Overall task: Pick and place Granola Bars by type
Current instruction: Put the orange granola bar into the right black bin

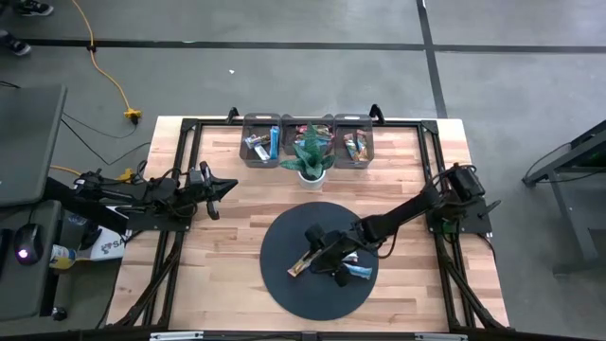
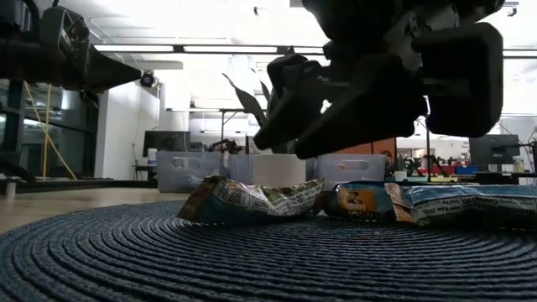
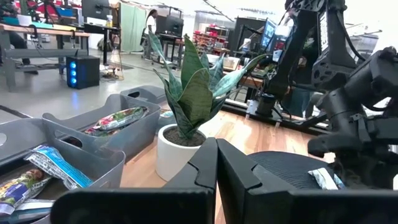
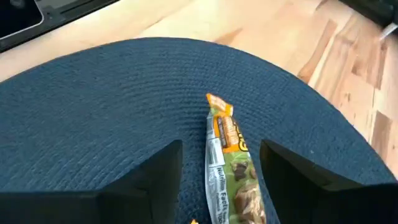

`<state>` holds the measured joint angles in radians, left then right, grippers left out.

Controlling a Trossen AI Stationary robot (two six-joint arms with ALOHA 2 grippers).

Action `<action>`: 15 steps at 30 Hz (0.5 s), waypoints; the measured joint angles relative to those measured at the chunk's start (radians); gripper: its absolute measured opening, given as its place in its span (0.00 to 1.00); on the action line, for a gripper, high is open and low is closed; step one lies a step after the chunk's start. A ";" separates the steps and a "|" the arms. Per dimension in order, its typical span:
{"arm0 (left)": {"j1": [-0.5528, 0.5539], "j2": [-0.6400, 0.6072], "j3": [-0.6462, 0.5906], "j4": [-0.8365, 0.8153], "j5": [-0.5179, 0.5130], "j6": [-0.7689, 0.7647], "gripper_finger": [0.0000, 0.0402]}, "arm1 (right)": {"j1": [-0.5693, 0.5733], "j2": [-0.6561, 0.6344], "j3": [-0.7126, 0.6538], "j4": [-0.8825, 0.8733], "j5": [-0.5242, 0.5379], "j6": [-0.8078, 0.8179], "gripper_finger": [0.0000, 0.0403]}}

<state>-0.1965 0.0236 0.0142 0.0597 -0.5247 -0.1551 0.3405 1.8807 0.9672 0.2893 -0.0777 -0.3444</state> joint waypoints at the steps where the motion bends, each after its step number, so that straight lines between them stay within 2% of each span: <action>1: 0.000 0.000 0.000 0.000 0.000 0.000 0.00 | 0.000 0.002 0.001 0.001 0.003 0.003 0.49; 9: 0.000 0.000 0.000 0.000 0.000 0.000 0.00 | -0.029 0.012 0.000 0.002 -0.007 0.032 0.50; 15: 0.000 0.000 0.000 0.000 0.000 0.000 0.00 | -0.068 0.020 0.001 0.028 -0.073 0.081 0.57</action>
<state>-0.1967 0.0237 0.0142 0.0597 -0.5247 -0.1551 0.2723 1.9006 0.9684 0.3171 -0.1509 -0.2637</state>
